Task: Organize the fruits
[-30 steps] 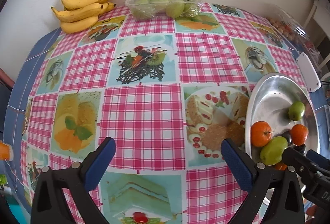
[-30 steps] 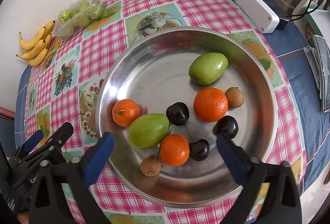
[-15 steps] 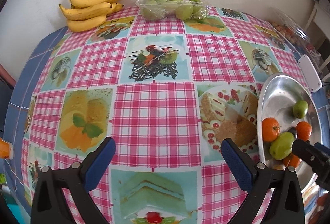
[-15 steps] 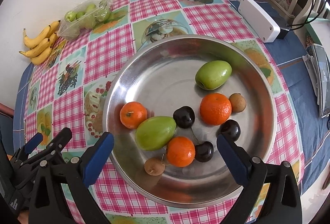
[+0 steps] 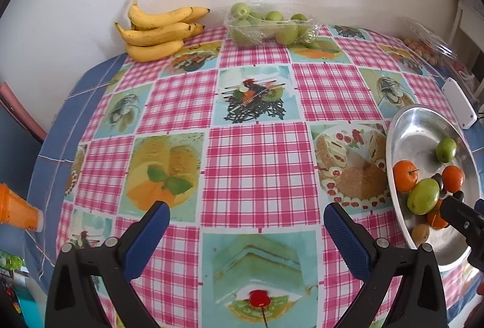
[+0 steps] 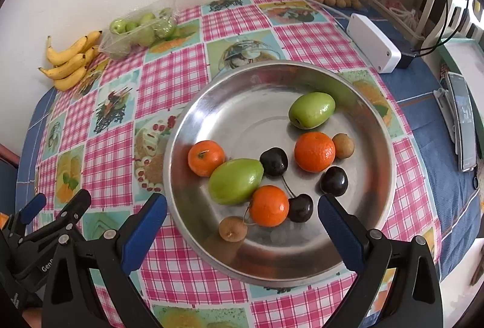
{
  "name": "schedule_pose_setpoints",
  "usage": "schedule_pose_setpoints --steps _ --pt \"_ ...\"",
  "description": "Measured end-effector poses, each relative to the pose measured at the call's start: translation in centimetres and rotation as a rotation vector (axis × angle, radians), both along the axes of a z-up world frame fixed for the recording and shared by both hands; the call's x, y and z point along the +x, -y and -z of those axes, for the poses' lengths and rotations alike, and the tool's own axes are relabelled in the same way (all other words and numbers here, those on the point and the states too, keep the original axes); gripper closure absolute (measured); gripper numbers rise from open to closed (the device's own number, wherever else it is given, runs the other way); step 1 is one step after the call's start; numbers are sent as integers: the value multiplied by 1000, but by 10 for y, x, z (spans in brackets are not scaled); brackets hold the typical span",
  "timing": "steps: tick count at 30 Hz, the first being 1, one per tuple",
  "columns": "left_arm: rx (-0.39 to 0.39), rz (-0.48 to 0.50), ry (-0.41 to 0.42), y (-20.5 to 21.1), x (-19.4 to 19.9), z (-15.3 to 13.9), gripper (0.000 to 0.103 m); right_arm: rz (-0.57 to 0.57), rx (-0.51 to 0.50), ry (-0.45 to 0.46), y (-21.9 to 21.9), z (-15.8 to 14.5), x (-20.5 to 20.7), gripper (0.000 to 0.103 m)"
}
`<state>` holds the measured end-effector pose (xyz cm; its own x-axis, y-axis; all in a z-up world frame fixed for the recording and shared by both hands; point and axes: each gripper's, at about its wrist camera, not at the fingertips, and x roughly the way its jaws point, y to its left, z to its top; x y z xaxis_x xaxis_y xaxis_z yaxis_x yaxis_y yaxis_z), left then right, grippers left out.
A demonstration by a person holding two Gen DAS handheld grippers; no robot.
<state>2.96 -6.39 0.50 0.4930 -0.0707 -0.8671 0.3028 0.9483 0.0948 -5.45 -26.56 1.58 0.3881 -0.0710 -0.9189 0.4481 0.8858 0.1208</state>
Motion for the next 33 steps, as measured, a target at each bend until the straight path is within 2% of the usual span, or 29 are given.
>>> schedule_pose_setpoints --steps 5,13,21,33 --pt "20 -17 28 -6 -14 -7 0 -12 -16 1 -9 1 -9 3" --pt "93 -91 31 -22 -35 -5 0 -25 -32 0 -19 2 -25 3" --pt "64 -116 6 -36 -43 -6 0 -41 -52 1 -27 0 -36 3" --pt "74 -120 -13 -37 -42 -3 0 -37 -57 -2 -27 -1 -38 3"
